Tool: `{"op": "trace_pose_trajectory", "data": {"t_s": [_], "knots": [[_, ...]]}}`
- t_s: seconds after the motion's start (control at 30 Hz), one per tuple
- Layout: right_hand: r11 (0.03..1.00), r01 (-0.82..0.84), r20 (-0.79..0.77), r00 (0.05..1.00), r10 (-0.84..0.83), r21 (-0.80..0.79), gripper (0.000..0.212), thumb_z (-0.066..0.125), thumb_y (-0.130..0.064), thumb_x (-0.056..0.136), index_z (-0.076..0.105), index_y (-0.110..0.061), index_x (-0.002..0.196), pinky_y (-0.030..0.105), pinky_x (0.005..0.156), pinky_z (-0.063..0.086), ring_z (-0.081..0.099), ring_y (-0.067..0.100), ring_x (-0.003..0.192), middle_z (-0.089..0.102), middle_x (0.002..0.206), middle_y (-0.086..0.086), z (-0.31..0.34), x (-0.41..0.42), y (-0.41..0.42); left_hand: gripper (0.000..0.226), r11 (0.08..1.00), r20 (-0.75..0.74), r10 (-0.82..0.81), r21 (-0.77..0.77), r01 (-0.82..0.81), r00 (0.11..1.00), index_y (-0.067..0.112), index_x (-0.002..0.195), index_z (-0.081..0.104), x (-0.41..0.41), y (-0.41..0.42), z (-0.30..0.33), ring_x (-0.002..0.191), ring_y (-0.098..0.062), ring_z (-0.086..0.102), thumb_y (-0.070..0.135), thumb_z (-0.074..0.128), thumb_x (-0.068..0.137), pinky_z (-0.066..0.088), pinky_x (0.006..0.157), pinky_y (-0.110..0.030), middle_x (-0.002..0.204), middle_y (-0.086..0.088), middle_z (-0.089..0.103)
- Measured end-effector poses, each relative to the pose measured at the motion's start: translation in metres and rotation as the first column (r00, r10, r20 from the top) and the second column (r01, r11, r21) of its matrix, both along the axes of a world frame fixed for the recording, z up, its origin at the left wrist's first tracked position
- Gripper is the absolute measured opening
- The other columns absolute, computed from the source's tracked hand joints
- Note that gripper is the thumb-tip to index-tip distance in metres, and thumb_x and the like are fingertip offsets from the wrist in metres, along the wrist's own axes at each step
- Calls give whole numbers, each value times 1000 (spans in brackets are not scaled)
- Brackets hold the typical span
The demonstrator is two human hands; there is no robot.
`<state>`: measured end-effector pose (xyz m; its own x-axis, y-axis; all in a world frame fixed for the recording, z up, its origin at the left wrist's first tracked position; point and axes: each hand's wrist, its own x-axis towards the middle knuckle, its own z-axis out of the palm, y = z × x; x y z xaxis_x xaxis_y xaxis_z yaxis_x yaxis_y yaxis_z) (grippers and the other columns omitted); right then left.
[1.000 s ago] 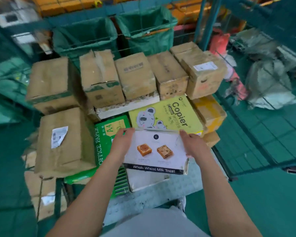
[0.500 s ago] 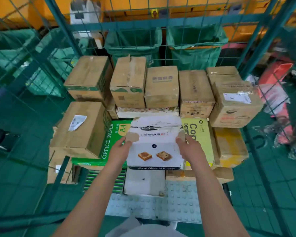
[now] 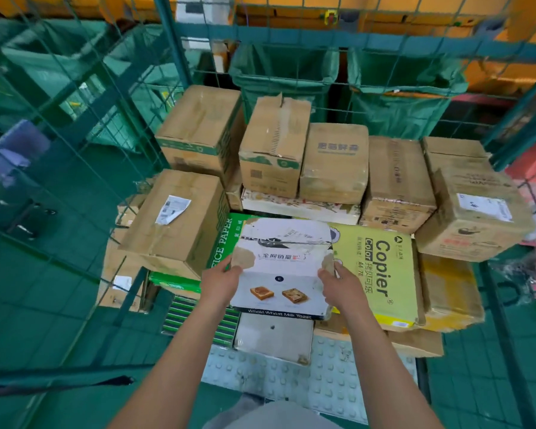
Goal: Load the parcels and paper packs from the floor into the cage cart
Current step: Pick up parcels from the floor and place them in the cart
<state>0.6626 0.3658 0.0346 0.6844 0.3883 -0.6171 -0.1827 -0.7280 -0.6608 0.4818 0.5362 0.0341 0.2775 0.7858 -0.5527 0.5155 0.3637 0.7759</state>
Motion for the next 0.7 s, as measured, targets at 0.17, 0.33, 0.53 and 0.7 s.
{"op": "trace_pose_trajectory", "data": {"t_s": [0.17,0.33,0.53,0.7], "knots": [[1000,-10,-43,999,10,-14,80,52,-57,77,48,-27,151,39,80,48,64,32,97,65,126,6,-41,-6,41,47,999,-73,-16,-45,12,997,26,148,54,-11,39,-16,111,-32,61,25,54,101,52,98,-45,141,-7,58],[1000,19,-19,1000,-18,10,95,48,-66,67,42,-30,155,46,87,52,59,25,101,63,132,9,-61,-9,88,49,1000,-78,10,-17,-11,997,28,151,49,-13,79,-29,122,-34,60,28,50,103,52,102,-48,144,-6,58],[996,49,-113,993,-41,69,80,62,-27,100,15,-26,165,46,102,48,52,32,129,42,153,4,-42,-29,153,74,994,-58,-104,-31,102,993,40,163,10,2,118,-42,94,-20,64,22,53,104,59,71,-27,143,3,55],[987,137,-306,946,-106,81,93,64,-34,100,-5,-37,164,50,118,37,31,27,151,14,171,-4,-66,-47,172,70,960,25,-195,-202,196,980,42,162,18,22,112,-61,141,-30,47,29,56,104,47,104,-42,163,-1,35]]}}
